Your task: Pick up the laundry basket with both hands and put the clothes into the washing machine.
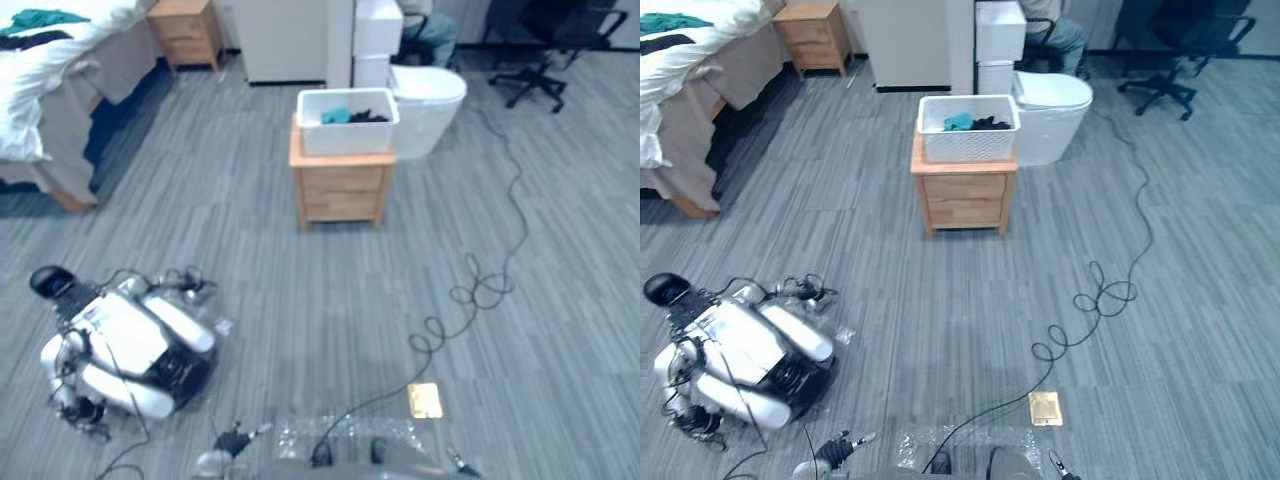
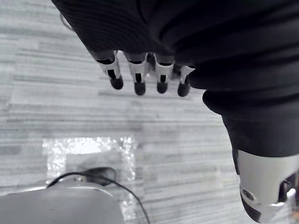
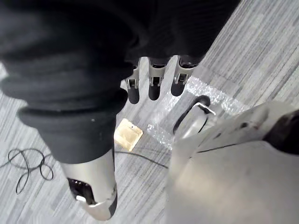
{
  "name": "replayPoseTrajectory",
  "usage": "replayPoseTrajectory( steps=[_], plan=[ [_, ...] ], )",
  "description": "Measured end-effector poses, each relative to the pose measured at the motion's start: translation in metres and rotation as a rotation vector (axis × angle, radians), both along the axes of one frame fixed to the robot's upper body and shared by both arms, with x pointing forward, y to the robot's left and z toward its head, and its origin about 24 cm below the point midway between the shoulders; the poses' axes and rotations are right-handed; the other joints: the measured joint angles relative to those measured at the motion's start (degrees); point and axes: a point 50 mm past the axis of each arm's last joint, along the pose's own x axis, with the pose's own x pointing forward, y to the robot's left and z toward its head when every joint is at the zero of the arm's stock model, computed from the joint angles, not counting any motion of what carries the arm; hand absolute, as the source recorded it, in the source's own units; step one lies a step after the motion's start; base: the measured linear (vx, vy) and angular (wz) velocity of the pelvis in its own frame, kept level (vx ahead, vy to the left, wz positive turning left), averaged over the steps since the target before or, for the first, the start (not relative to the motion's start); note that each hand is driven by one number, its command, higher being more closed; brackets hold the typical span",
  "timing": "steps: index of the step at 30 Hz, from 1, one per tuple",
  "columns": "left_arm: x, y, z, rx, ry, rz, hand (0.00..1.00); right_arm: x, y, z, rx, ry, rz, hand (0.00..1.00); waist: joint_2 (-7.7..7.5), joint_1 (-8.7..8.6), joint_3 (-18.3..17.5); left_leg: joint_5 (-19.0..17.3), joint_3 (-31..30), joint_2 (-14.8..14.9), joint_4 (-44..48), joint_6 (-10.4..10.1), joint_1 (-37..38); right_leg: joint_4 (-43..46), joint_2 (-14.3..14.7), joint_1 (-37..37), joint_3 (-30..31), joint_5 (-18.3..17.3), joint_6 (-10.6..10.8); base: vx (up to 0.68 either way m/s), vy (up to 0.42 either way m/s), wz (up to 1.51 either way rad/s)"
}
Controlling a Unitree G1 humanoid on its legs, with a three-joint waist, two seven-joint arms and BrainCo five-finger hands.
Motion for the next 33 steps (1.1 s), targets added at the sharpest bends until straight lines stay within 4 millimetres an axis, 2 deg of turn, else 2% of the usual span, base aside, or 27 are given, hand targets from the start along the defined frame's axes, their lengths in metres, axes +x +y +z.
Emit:
replayPoseTrajectory(
  steps=[3,5,6,7,8,9,10,11,12,13,14,15,17,19,21,22,23,24,25,26,27,28,29,30,31,32,33],
  plan=[
    [0.005,-0.002,0.002,-0.006,-0.026,0.005,0.0,-0.004,-0.001,0.0,-0.002,0.009,0.0,0.0,-0.16,0.47,0.2,-1.2,-0.9,0.0,1.3,-0.1,1.9,6.0,-0.2,-4.1,-1.2,-2.1,-0.4,0.28,0.035,0.26],
    [0.01,-0.011,0.002,-0.043,-0.045,0.048,0.0,-0.004,-0.001,0.0,-0.002,0.007,-0.008,0.0,0.43,0.17,0.7,-3.2,-1.9,1.0,1.1,0.3,3.9,-1.5,0.5,-4.8,-2.9,-2.6,-0.6,0.29,-0.024,0.14],
    [0.016,-0.019,0.003,-0.066,-0.057,0.049,0.0,-0.005,-0.001,0.0,0.001,0.008,-0.023,0.0,0.61,0.22,0.8,-4.7,-2.4,2.2,1.1,0.2,4.7,-8.9,2.1,-5.5,-3.6,-1.7,-0.7,0.38,-0.057,0.05],
    [0.02,-0.024,0.003,-0.079,-0.068,0.045,0.0,-0.009,-0.001,-0.002,0.012,0.02,-0.052,0.0,0.87,-0.15,0.8,-6.2,-3.5,3.6,0.4,0.2,5.9,-17.9,3.8,-5.9,-4.2,2.3,-0.9,0.52,-0.098,0.2],
    [0.023,-0.027,0.004,-0.088,-0.076,0.041,0.0,-0.016,0.0,-0.003,0.025,0.036,-0.096,0.0,0.35,-0.83,0.7,-6.9,-4.6,4.2,-0.8,-0.4,7.2,-24.4,4.2,-6.1,-3.9,5.4,-0.4,0.49,-0.113,0.4],
    [0.025,-0.029,0.004,-0.094,-0.079,0.039,0.0,-0.019,0.001,-0.004,0.034,0.043,-0.126,0.0,-0.04,-1.5,0.8,-7.7,-5.7,4.5,-1.2,-0.6,7.6,-25.4,4.3,-6.1,-3.8,9.1,-0.3,0.53,-0.181,0.8],
    [0.025,-0.033,0.004,-0.118,-0.076,0.041,0.0,-0.031,0.001,-0.005,0.048,0.063,-0.2,0.0,0.78,-3.27,0.5,-9.3,-7.5,6.8,-0.4,-2.3,9.0,-23.4,5.5,-5.5,-4.5,12.9,-3.7,0.46,-0.18,0.78],
    [0.022,-0.035,0.003,-0.133,-0.072,0.064,0.0,-0.041,0.001,-0.006,0.051,0.079,-0.252,0.0,1.16,-3.38,-0.2,-9.8,-7.7,8.5,0.6,-3.4,9.6,-22.1,6.6,-5.1,-5.6,11.1,-6.4,0.74,-0.294,0.61],
    [0.025,-0.034,0.004,-0.148,-0.089,0.098,0.0,-0.042,0.004,-0.006,0.063,0.073,-0.3,0.0,1.43,-2.54,-0.3,-9.2,-6.7,9.1,8.2,-4.7,7.1,-18.5,6.8,-5.1,-6.7,9.5,-8.8,0.64,-0.239,0.23],
    [0.025,-0.035,0.004,-0.157,-0.092,0.112,0.0,-0.041,0.003,-0.006,0.062,0.069,-0.302,0.0,1.6,-2.65,-0.2,-8.5,-6.0,9.0,13.5,-5.8,5.2,-17.2,6.6,-4.5,-6.9,9.0,-9.3,0.76,-0.268,0.37],
    [0.023,-0.038,0.004,-0.179,-0.096,0.148,0.0,-0.041,0.0,-0.005,0.052,0.062,-0.301,0.0,2.46,-3.08,-0.1,-5.2,-5.0,9.0,29.3,-7.9,0.1,-17.0,6.3,-1.0,-7.7,7.7,-10.8,0.62,-0.18,0.45],
    [0.022,-0.039,0.004,-0.187,-0.107,0.173,0.0,-0.039,-0.004,-0.004,0.036,0.05,-0.28,0.0,2.73,-2.3,-0.1,-0.9,-4.0,10.6,47.6,-8.6,-6.2,-18.1,6.9,4.0,-7.6,6.0,-12.0,0.61,-0.162,0.36],
    [0.026,-0.034,0.007,-0.178,-0.14,0.178,0.0,-0.02,-0.007,0.0,0.013,0.002,-0.179,0.0,3.34,-1.01,-0.2,-0.9,-1.2,12.6,65.6,-8.6,-13.6,-18.4,7.8,9.4,-6.0,3.1,-13.0,0.5,-0.112,-0.27],
    [0.028,-0.034,0.008,-0.174,-0.145,0.166,0.0,0.009,-0.009,0.005,-0.009,-0.064,-0.081,0.0,2.92,0.3,0.0,-1.7,0.1,13.0,70.5,-7.7,-20.7,-18.9,7.8,12.8,-4.1,1.9,-13.9,0.42,-0.048,-0.52],
    [0.037,-0.029,0.014,-0.174,-0.194,0.188,0.0,0.035,-0.013,0.014,-0.06,-0.138,0.004,0.0,2.4,1.14,0.3,-3.2,1.3,13.0,63.4,-5.5,-28.9,-23.5,6.1,18.2,-2.6,0.1,-12.3,0.4,0.029,-0.29],
    [0.039,-0.029,0.015,-0.176,-0.201,0.195,0.0,0.038,-0.015,0.015,-0.07,-0.146,0.01,0.0,2.27,1.43,0.4,-3.3,2.1,13.1,59.4,-5.7,-30.1,-24.7,5.5,19.7,-2.5,-0.6,-12.0,0.48,0.083,-0.22],
    [0.041,-0.029,0.016,-0.181,-0.208,0.199,0.0,0.041,-0.017,0.017,-0.089,-0.147,0.021,0.0,1.99,2.1,0.5,-3.2,4.3,12.9,47.2,-6.0,-30.7,-27.4,4.2,22.9,-2.1,-2.3,-10.6,0.49,0.109,-0.21],
    [0.041,-0.031,0.016,-0.176,-0.21,0.191,0.0,0.044,-0.019,0.019,-0.104,-0.156,0.034,0.0,2.08,2.09,0.2,-1.6,6.4,12.7,29.7,-8.5,-28.6,-29.6,3.3,25.1,-1.9,-5.0,-9.6,0.49,0.138,-0.21],
    [0.036,-0.032,0.013,-0.174,-0.195,0.199,0.0,0.043,-0.022,0.02,-0.111,-0.158,0.017,0.0,2.86,2.03,0.0,-0.7,5.7,12.4,22.3,-10.1,-28.2,-30.3,3.6,26.1,-1.7,-6.3,-9.2,0.45,0.196,-0.23],
    [0.033,-0.032,0.012,-0.171,-0.187,0.204,0.0,0.04,-0.029,0.02,-0.12,-0.152,-0.02,0.0,3.69,2.05,-0.3,-0.5,3.8,12.5,17.5,-10.3,-28.4,-30.1,4.2,27.6,-1.4,-8.5,-8.9,0.41,0.212,-0.21],
    [0.031,-0.029,0.011,-0.158,-0.175,0.205,0.0,0.037,-0.028,0.019,-0.116,-0.139,-0.028,0.0,3.29,2.16,-0.6,-0.3,3.7,12.3,17.3,-9.9,-28.2,-29.9,3.9,28.6,-1.1,-9.5,-8.6,0.57,0.284,-0.34],
    [0.022,-0.019,0.009,-0.125,-0.151,0.22,0.0,0.028,-0.024,0.014,-0.102,-0.1,-0.041,0.0,1.41,2.05,-2.0,3.5,4.5,10.5,17.5,-7.5,-27.4,-29.4,2.0,30.1,0.6,-11.0,-7.9,0.65,0.262,-0.51],
    [0.014,-0.014,0.007,-0.112,-0.135,0.243,0.0,0.017,-0.022,0.011,-0.097,-0.063,-0.037,0.0,-0.49,2.01,-3.1,6.2,5.7,9.1,17.0,-6.4,-25.8,-22.1,1.0,27.9,2.8,-10.7,-6.8,0.66,0.254,-0.51],
    [0.013,-0.012,0.007,-0.107,-0.132,0.245,0.0,0.013,-0.021,0.01,-0.094,-0.052,-0.034,0.0,-1.48,2.05,-3.2,6.6,5.7,7.9,16.7,-5.8,-24.6,-15.7,0.4,25.5,3.7,-10.0,-5.3,0.65,0.248,-0.3],
    [0.015,-0.006,0.007,-0.085,-0.121,0.218,0.0,0.004,-0.013,0.005,-0.065,-0.021,-0.055,0.0,-3.79,1.48,-2.7,5.8,5.5,5.7,14.9,-4.4,-20.9,-0.6,-0.8,19.6,5.5,-4.5,2.3,0.62,0.23,0.17],
    [0.021,-0.003,0.008,-0.072,-0.116,0.192,0.0,-0.006,-0.005,0.001,-0.034,0.013,-0.079,0.0,-4.91,0.33,-2.4,4.7,5.5,3.6,12.7,-4.0,-17.1,14.0,-1.3,13.3,7.0,5.5,8.2,0.74,0.235,0.34],
    [0.022,-0.005,0.008,-0.076,-0.114,0.182,0.0,-0.013,-0.003,0.0,-0.024,0.033,-0.079,0.0,-5.15,0.02,-2.1,4.3,5.2,2.8,12.2,-3.6,-14.1,21.6,-1.9,9.6,6.6,5.9,7.9,0.61,0.158,0.31]
  ],
)
